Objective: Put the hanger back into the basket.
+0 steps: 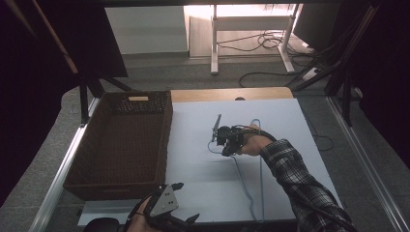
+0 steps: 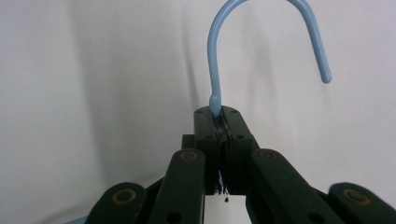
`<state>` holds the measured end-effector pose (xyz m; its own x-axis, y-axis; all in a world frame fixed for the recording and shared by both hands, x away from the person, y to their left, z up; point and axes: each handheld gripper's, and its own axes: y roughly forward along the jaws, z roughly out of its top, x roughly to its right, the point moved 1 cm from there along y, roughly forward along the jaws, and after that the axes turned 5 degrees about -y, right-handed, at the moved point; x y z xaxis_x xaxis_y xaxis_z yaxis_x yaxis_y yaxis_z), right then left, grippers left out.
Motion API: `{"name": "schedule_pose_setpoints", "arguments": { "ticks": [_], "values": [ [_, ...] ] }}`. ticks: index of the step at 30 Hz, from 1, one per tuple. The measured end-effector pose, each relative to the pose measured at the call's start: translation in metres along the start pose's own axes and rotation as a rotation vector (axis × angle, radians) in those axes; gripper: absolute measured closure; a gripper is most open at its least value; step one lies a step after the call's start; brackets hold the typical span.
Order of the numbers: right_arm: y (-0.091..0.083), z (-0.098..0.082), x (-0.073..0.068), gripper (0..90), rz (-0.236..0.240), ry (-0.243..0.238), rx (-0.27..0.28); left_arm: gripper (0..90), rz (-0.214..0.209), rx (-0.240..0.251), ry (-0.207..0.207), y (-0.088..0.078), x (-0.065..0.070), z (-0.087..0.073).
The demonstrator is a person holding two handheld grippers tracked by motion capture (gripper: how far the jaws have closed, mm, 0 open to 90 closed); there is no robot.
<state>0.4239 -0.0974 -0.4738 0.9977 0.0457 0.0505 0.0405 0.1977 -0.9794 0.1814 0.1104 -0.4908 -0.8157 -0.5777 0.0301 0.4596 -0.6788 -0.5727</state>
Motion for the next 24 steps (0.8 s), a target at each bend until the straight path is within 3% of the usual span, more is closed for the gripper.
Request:
{"name": "schedule_pose_setpoints", "arguments": {
  "ticks": [1,7,9,10,12,17,24],
  "values": [
    [-0.007,-0.003,-0.002,86.5,-0.004,0.03,0.031,3.4,0.001,0.001,0.0,0.0,0.0,0.0],
    [-0.022,-0.012,-0.006,86.5,-0.049,0.062,0.114,3.4,0.0,0.005,-0.007,0.0,0.0,0.0],
    [-0.032,-0.019,-0.007,86.5,-0.058,0.086,0.181,3.5,-0.011,-0.002,-0.027,0.0,0.0,0.001],
    [-0.032,-0.019,-0.007,86.5,-0.058,0.086,0.181,3.7,-0.011,-0.002,-0.027,0.0,0.0,0.001],
    [-0.043,-0.026,-0.008,86.5,-0.089,0.104,0.249,4.0,-0.016,-0.011,-0.039,0.001,-0.001,0.0],
    [-0.056,-0.036,-0.013,86.5,-0.124,0.138,0.329,4.6,-0.022,-0.014,-0.06,0.001,-0.001,0.001],
    [-0.081,-0.055,-0.026,86.5,-0.237,0.202,0.511,5.5,-0.047,-0.015,-0.134,-0.002,-0.005,0.003]
  ]
}}
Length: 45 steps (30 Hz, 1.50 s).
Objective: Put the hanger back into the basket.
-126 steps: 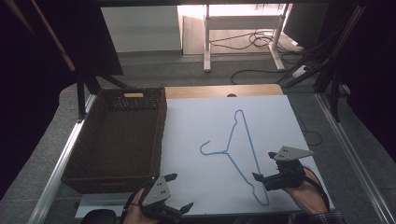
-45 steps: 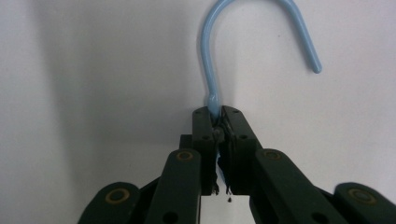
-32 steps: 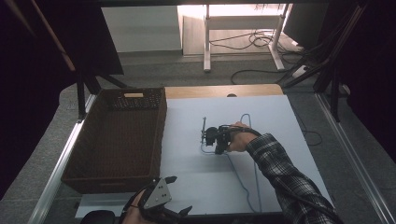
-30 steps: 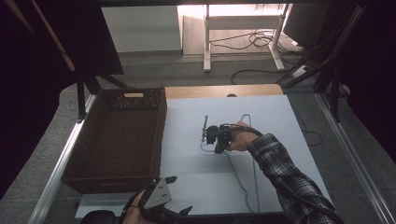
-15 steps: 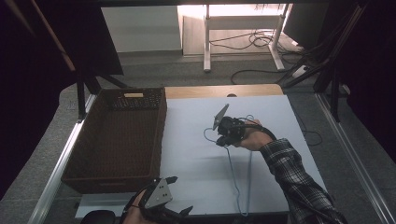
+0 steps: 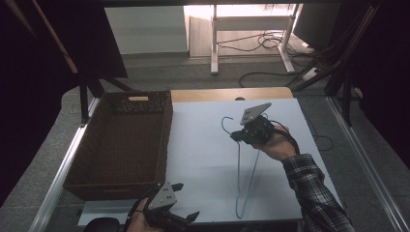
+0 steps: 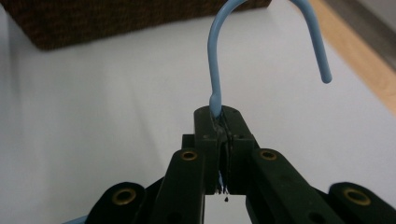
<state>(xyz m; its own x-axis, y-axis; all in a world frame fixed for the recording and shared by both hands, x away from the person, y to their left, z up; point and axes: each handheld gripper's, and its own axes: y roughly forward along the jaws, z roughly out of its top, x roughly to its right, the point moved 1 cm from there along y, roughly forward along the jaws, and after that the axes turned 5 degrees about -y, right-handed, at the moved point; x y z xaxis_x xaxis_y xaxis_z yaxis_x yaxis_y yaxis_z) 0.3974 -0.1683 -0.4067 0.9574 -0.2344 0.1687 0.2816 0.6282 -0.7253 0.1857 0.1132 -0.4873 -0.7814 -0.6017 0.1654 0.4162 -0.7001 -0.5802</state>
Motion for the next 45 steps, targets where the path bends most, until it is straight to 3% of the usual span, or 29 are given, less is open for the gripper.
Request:
{"name": "schedule_pose_setpoints", "arguments": {
  "ticks": [5,14,18,22,25,30,37,45],
  "values": [
    [-0.015,-0.004,-0.005,86.4,-0.071,0.038,0.109,4.9,0.021,-0.002,-0.033,-0.001,-0.002,0.002],
    [-0.019,-0.022,-0.012,86.4,-0.187,0.157,0.222,3.7,0.02,-0.01,-0.071,-0.002,-0.005,0.012],
    [-0.021,-0.029,-0.016,86.4,-0.238,0.185,0.252,8.0,0.044,-0.035,-0.078,0.003,-0.005,0.017],
    [-0.023,-0.033,-0.022,86.4,-0.292,0.213,0.279,11.7,0.05,-0.035,-0.138,0.012,-0.013,0.026],
    [-0.024,-0.034,-0.026,86.4,-0.325,0.231,0.308,12.7,0.044,-0.035,-0.154,0.016,-0.017,0.032],
    [-0.029,-0.033,-0.034,86.4,-0.38,0.255,0.362,17.5,0.059,-0.031,-0.123,0.025,-0.018,0.053],
    [-0.03,-0.034,-0.043,86.4,-0.401,0.272,0.409,31.8,0.051,-0.041,-0.069,0.05,-0.018,0.082],
    [-0.024,-0.033,-0.052,86.3,-0.399,0.272,0.42,46.6,0.036,-0.06,-0.082,0.073,-0.021,0.099]
  ]
}}
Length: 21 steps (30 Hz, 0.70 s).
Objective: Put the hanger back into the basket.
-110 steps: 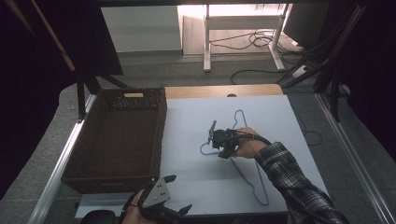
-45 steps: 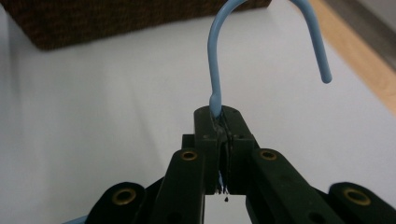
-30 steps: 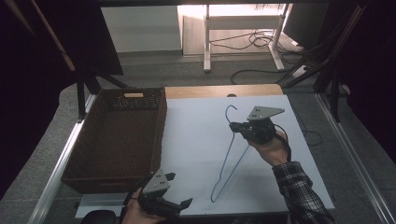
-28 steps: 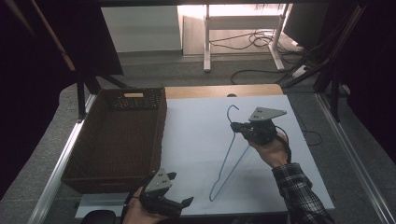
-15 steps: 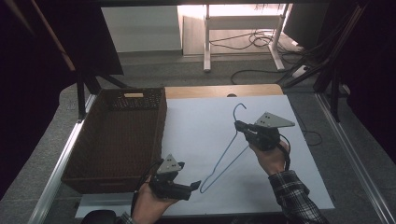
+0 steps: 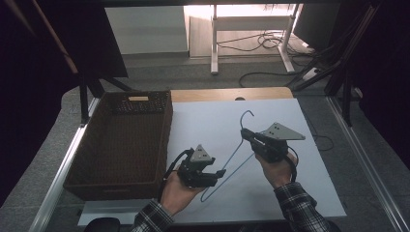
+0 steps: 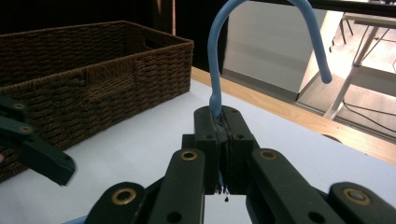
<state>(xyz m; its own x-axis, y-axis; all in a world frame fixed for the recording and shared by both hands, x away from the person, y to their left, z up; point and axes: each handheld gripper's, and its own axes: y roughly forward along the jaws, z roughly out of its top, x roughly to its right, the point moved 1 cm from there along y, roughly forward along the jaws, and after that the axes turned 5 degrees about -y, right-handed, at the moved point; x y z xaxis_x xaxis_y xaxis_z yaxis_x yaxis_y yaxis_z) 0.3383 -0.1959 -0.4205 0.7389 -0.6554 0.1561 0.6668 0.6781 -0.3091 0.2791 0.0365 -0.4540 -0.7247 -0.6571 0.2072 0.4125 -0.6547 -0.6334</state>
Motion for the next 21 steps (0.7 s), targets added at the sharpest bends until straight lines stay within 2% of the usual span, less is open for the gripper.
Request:
{"name": "schedule_pose_setpoints", "arguments": {
  "ticks": [6,9,14,19,21],
  "values": [
    [0.002,0.001,-0.008,86.3,-0.003,-0.023,-0.001,58.2,-0.016,-0.018,-0.028,0.013,0.001,0.012],
    [0.004,0.001,-0.01,86.3,-0.005,-0.029,0.002,63.4,-0.006,-0.033,-0.032,0.018,0.002,0.015],
    [0.004,0.001,-0.012,86.3,-0.005,-0.029,0.006,71.1,0.0,-0.047,-0.041,0.023,0.0,0.015],
    [0.004,0.002,-0.012,86.3,-0.009,-0.025,0.01,78.0,-0.004,-0.031,-0.059,0.025,-0.003,0.013],
    [0.004,0.002,-0.012,86.3,-0.01,-0.028,0.014,84.8,-0.003,-0.029,-0.058,0.024,-0.004,0.013]
  ]
}}
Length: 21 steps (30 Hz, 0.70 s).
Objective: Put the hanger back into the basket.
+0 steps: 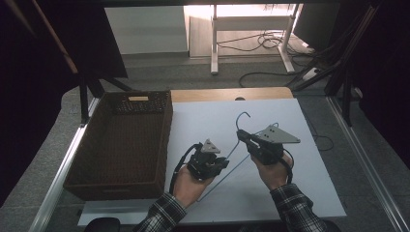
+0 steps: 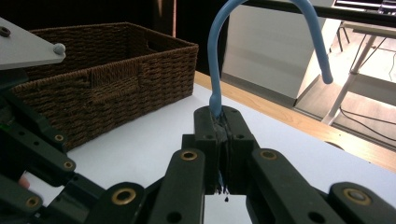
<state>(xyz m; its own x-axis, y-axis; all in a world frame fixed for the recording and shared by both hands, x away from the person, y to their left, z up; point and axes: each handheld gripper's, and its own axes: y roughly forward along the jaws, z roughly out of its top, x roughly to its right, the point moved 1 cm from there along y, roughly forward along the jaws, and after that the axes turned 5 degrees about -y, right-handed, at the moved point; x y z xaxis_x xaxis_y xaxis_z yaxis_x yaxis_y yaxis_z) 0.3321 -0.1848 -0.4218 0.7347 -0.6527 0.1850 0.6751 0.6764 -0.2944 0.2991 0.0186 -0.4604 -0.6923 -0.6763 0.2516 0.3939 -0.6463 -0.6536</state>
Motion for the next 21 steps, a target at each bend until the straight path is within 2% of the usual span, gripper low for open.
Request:
{"name": "schedule_pose_setpoints", "arguments": {
  "ticks": [7,16,21],
  "values": [
    [0.001,-0.001,0.0,86.1,0.005,0.013,0.007,87.4,0.007,0.01,0.0,-0.002,-0.002,-0.001],
    [0.0,-0.003,0.005,83.7,0.012,0.041,0.008,87.8,-0.011,0.018,-0.003,-0.007,-0.004,0.002],
    [0.001,-0.003,0.007,79.1,0.018,0.051,0.002,87.8,-0.021,0.022,-0.006,-0.011,-0.006,0.004]
  ]
}}
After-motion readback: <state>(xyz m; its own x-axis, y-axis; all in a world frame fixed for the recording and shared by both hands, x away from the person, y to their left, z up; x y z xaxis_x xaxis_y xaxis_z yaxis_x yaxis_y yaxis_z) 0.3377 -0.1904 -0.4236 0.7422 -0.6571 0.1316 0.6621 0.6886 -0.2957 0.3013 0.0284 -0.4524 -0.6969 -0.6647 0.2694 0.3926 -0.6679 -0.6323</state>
